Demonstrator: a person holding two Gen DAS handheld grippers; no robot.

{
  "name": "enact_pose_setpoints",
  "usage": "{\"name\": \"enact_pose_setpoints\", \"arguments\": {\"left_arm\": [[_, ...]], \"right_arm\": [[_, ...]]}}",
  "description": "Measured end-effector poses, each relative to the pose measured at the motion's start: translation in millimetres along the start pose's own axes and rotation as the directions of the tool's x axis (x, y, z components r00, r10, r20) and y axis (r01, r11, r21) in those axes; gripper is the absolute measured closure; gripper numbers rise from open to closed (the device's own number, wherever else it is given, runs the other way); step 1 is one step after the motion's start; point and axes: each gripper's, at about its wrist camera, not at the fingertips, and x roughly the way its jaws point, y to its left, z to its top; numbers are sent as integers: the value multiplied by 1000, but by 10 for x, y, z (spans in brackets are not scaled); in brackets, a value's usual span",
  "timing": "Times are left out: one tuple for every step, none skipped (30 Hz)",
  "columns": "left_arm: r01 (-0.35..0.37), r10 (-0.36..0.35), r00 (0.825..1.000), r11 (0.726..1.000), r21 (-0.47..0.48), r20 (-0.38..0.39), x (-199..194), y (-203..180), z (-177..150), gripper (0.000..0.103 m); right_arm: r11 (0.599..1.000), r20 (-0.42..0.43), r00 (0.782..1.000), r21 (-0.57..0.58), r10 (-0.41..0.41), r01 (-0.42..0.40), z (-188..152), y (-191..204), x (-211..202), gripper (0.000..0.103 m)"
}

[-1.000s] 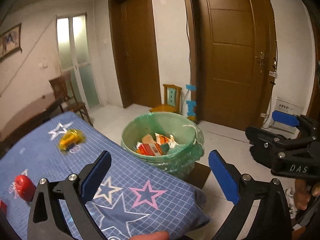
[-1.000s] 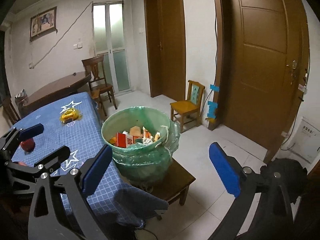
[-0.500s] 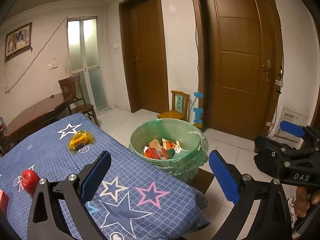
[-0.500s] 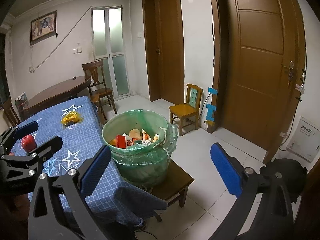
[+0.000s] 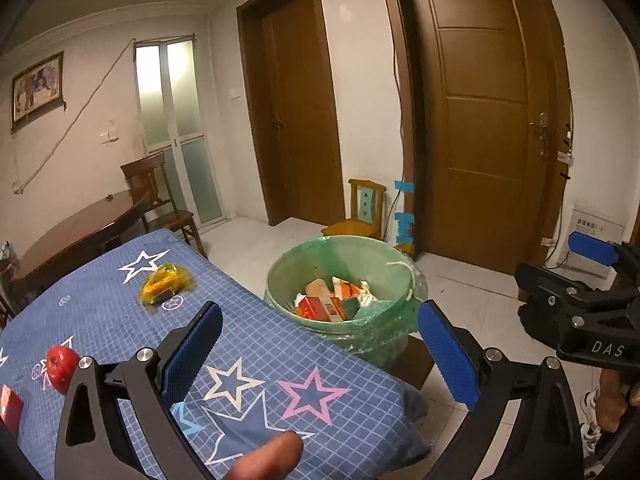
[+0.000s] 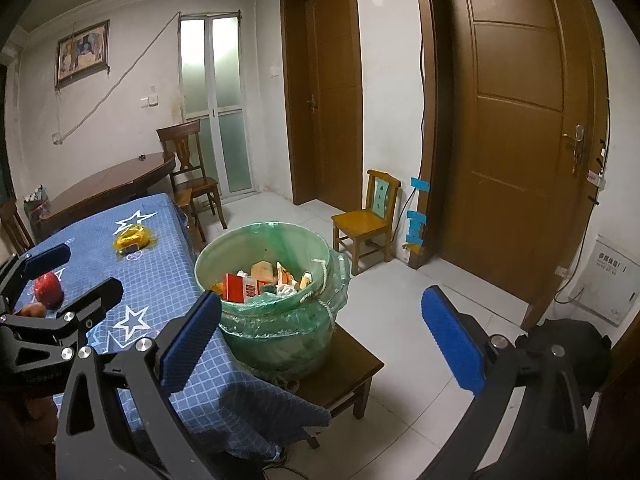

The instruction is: Collect trash

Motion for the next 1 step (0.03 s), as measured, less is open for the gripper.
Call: {"name": "enact_pose_setpoints", "arguments": {"left_arm": [[-4, 4, 1000, 1000, -1, -1, 26, 6, 3, 5]], "right_arm": [[1000, 0, 1000, 0, -1, 1, 5, 2, 16, 6]]}}
